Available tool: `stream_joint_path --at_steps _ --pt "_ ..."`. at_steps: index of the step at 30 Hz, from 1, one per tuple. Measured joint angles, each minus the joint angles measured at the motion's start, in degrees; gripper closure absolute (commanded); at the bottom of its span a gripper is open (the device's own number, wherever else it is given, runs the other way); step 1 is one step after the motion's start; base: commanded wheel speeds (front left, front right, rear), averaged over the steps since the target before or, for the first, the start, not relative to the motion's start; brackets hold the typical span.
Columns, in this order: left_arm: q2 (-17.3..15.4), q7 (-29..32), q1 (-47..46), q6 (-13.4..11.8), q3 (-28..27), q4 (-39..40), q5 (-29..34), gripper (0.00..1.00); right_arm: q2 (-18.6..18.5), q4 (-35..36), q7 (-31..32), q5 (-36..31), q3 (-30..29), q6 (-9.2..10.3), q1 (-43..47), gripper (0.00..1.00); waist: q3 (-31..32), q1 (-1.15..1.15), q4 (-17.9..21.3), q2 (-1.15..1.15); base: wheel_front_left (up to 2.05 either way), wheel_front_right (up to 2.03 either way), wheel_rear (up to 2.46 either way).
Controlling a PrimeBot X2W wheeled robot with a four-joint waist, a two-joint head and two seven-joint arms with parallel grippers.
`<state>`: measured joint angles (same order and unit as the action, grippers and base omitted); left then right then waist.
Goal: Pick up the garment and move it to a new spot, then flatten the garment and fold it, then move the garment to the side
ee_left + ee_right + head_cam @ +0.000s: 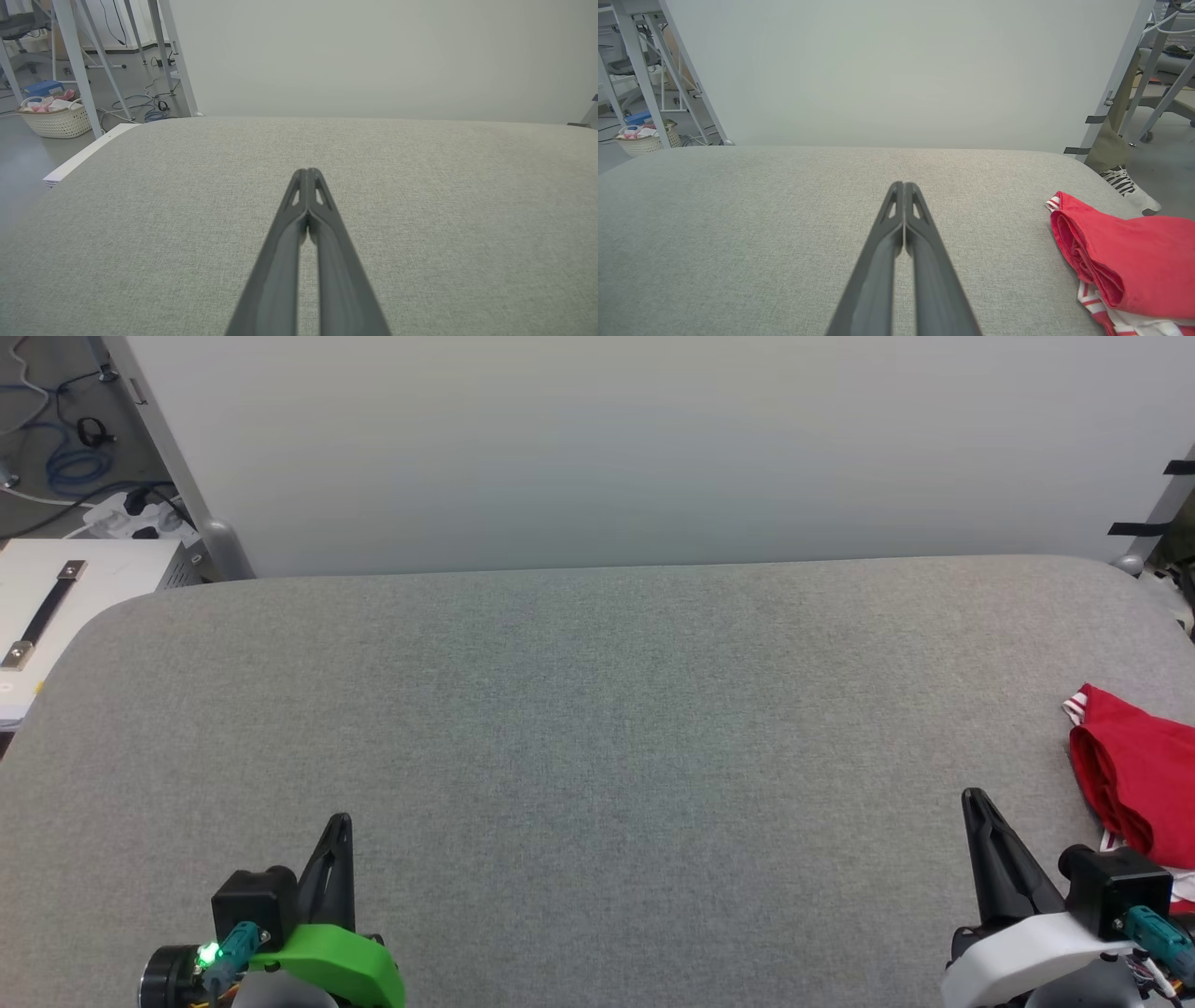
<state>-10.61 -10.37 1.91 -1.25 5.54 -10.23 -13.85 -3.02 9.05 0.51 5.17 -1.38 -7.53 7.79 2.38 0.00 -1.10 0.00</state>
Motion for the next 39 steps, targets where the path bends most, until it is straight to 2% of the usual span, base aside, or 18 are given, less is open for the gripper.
stream_joint_path --at_steps 39 --pt "3.41 4.49 -0.15 0.51 -2.29 4.36 5.87 1.0 0.01 -3.98 -0.01 -2.15 0.57 0.0 -3.1 1.0 -1.06 0.0 0.49 0.0 0.0 0.0 0.0"
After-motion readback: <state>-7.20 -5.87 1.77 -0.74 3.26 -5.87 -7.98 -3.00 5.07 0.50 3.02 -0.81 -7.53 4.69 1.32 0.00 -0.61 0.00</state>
